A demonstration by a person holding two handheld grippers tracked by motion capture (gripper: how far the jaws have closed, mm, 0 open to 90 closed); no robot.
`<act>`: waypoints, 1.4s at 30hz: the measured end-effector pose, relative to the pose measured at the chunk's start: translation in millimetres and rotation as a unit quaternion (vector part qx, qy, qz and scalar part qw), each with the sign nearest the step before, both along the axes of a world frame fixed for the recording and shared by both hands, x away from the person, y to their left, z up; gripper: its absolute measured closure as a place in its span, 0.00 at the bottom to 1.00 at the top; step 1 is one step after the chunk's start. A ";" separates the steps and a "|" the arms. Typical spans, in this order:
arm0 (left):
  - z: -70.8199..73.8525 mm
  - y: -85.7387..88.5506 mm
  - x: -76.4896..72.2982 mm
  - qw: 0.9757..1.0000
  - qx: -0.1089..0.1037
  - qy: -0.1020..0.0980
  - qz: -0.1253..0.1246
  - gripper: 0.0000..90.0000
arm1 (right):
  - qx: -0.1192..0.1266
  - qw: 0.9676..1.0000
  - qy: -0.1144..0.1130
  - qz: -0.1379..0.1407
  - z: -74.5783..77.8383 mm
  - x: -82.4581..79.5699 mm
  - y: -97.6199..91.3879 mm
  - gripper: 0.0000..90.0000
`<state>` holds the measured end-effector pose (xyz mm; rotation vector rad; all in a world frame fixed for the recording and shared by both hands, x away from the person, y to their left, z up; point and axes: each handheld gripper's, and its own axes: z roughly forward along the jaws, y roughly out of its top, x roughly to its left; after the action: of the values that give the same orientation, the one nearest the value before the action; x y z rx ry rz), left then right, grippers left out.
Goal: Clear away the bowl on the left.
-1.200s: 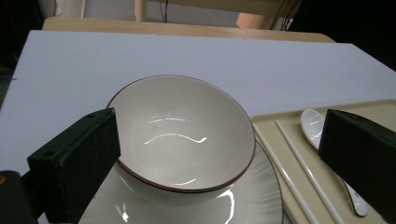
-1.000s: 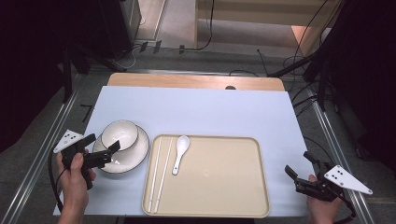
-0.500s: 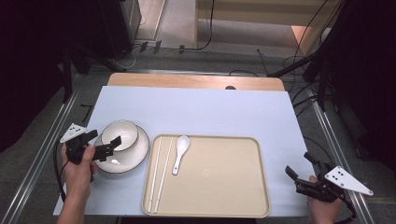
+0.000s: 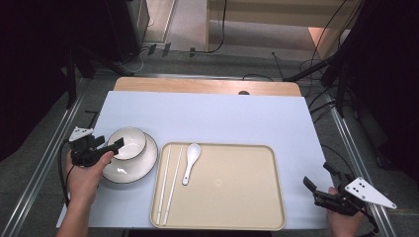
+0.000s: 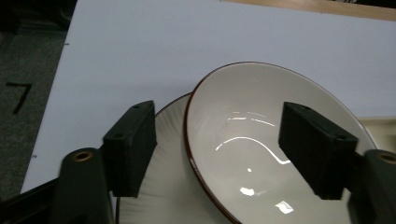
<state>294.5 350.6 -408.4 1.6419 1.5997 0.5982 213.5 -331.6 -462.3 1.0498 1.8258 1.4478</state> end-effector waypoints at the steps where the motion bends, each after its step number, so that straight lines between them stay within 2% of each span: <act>1: -0.3 1.5 0.8 1.000 -0.003 0.007 0.006 0.37 | 0.000 1.000 0.000 0.000 0.0 0.0 0.2 0.14; 4: -1.5 6.4 3.9 0.999 -0.025 0.023 0.010 0.47 | 0.000 1.000 0.000 0.000 -0.1 0.2 0.9 0.15; 8: -2.4 6.3 5.7 0.999 -0.026 0.035 0.010 0.55 | 0.000 1.000 0.001 0.001 -0.1 0.4 1.7 0.15; 16: -7.1 7.0 9.8 0.998 -0.028 0.060 0.012 0.65 | -0.002 1.000 0.000 0.001 -0.2 0.4 1.9 0.14; 21: -10.8 3.9 13.6 0.997 -0.017 0.077 0.023 0.68 | -0.001 1.000 0.001 0.001 -0.3 0.6 2.0 0.14; 30: -15.1 2.2 17.7 0.995 -0.016 0.094 0.037 0.76 | -0.002 1.000 0.002 0.002 -0.8 1.1 2.3 0.14; 38: -16.8 1.1 20.6 0.993 -0.026 0.106 0.037 0.84 | 0.001 1.000 0.001 0.000 -0.6 0.4 -0.8 0.15; 42: -16.9 0.8 21.5 0.993 -0.023 0.107 0.039 0.86 | 0.002 1.000 0.000 0.000 -1.0 0.7 -1.7 0.14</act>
<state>316.0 351.3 -425.2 1.6595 1.8254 0.4320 214.2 -333.4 -463.3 1.0525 1.8235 1.4526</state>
